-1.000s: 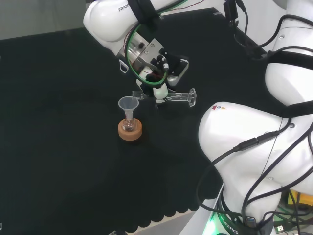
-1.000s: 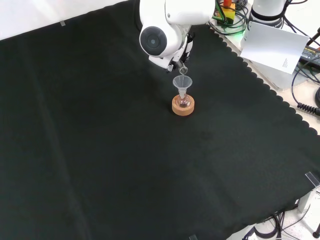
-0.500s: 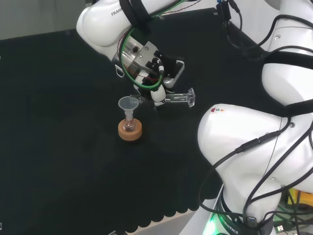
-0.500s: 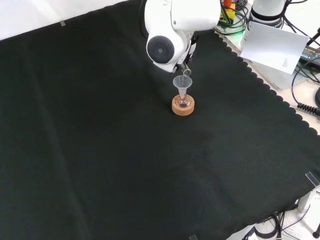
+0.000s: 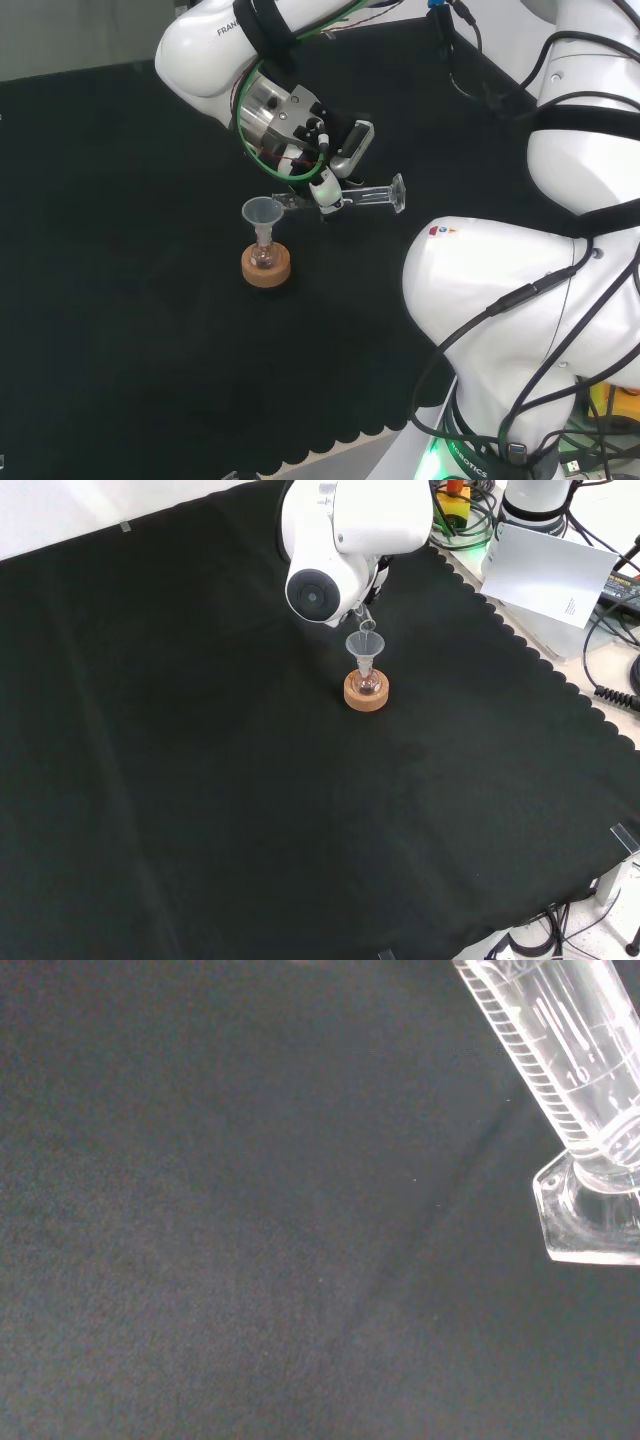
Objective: Pour the water from the graduated cylinder into the round-bottom flask.
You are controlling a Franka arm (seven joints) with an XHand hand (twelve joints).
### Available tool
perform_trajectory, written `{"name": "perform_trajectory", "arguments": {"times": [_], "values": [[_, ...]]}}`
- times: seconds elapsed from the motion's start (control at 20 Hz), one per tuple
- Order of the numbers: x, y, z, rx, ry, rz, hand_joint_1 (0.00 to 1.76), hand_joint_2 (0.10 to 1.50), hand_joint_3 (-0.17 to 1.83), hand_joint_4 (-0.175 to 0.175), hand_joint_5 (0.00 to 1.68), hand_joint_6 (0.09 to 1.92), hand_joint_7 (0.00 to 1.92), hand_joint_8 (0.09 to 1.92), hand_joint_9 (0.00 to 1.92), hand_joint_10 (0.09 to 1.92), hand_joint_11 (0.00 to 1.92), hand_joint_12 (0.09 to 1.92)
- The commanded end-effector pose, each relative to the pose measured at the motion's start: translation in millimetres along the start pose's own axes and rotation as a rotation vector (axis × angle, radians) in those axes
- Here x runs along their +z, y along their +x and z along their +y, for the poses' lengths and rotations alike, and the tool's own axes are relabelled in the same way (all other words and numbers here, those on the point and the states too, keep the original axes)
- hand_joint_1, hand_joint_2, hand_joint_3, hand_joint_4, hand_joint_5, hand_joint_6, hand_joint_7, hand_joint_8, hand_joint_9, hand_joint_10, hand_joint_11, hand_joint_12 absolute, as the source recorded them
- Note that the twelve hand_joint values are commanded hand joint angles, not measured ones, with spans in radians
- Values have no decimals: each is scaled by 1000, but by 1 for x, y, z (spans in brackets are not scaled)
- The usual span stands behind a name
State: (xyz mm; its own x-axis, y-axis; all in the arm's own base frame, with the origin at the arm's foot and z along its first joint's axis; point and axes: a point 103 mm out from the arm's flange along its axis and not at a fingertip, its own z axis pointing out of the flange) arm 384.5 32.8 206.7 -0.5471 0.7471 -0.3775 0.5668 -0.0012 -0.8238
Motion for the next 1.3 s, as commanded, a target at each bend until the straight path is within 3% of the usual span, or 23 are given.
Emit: {"name": "perform_trajectory", "arguments": {"times": [0.05, 0.2, 0.3, 0.5, 0.7, 1.3], "values": [[-3, -2, -4, 13, -9, -12, 1157, 1119, 5, -175, 979, 1016, 1178, 462, 1424, 87, 1286, 701], [-4, -2, -5, 15, -9, -21, 1155, 1120, 5, -175, 979, 1017, 1201, 406, 1424, 87, 1286, 698], [-6, -2, -6, 17, -2, -29, 1221, 1110, 11, -175, 977, 1006, 1077, 777, 1424, 87, 1288, 693], [-8, -2, -6, 26, 6, -44, 1161, 1117, 11, -175, 978, 1017, 1155, 518, 1423, 87, 1282, 702], [-10, -2, -7, 30, 6, -49, 1155, 1118, 10, -175, 978, 1018, 1198, 409, 1422, 87, 1284, 699], [-14, -1, -6, 46, 6, -79, 1154, 1118, 9, -175, 978, 1017, 1212, 366, 1422, 87, 1284, 697]]}}
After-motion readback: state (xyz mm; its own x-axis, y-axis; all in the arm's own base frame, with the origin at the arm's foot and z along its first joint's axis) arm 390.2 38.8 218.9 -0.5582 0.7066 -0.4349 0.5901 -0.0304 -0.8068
